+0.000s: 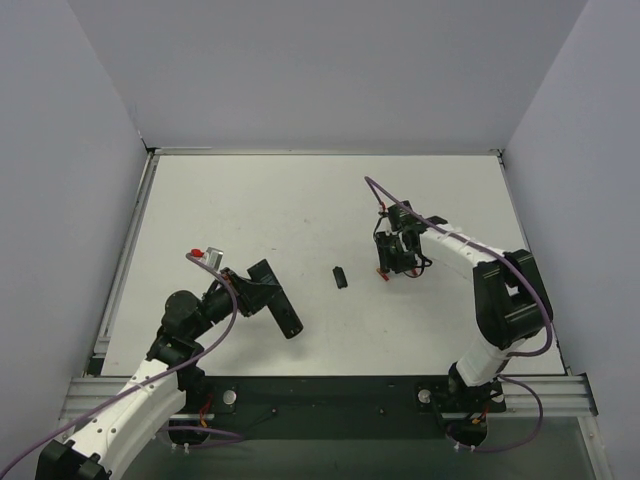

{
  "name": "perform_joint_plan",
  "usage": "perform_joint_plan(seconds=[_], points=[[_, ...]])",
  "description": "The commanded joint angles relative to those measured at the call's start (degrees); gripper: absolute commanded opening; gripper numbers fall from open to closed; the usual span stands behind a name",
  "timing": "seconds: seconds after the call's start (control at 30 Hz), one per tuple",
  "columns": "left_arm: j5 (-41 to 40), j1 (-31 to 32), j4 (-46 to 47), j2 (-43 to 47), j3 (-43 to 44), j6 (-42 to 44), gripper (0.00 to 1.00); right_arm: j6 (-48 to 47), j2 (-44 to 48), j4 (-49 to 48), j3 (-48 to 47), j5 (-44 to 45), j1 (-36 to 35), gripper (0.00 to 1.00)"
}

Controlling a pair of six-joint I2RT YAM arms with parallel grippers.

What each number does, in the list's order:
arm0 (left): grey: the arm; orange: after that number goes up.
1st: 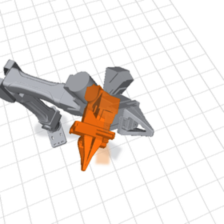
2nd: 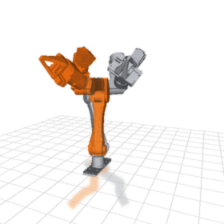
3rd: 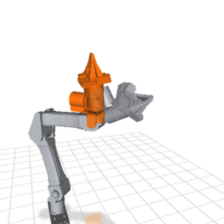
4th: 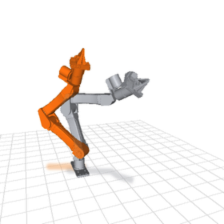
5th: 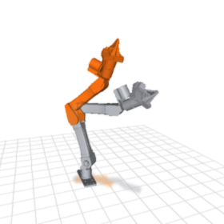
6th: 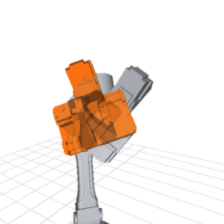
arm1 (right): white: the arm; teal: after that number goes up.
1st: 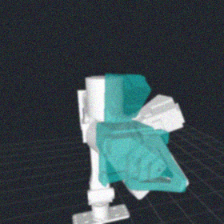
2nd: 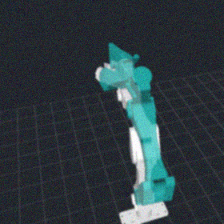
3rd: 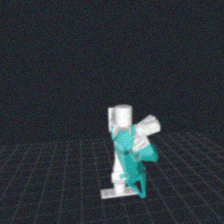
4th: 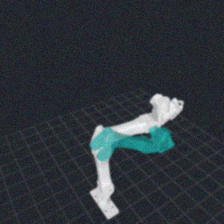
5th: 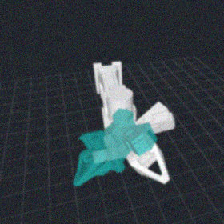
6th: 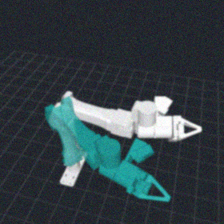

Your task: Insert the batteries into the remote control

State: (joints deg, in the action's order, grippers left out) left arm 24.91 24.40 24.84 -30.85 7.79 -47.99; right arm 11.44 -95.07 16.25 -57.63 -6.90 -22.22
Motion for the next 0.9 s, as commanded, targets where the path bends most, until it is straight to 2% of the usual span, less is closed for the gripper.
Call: perform_joint_plan(seconds=[0.0,0.6,0.87], points=[[2.7,-0.1,5.0,0.9,0.6,-1.1,0.00,-1.9,-1.8,3.5,-2.7,-1.9,0.4,0.36],[3.0,-0.1,6.5,-1.3,0.1,-1.8,0.00,-3.4,-5.9,3.8,-3.7,-3.9,0.5,0.32],[2.9,-0.1,6.0,-1.2,0.5,-1.7,0.00,-2.3,1.2,3.8,-3.1,-1.4,0.8,0.32]])
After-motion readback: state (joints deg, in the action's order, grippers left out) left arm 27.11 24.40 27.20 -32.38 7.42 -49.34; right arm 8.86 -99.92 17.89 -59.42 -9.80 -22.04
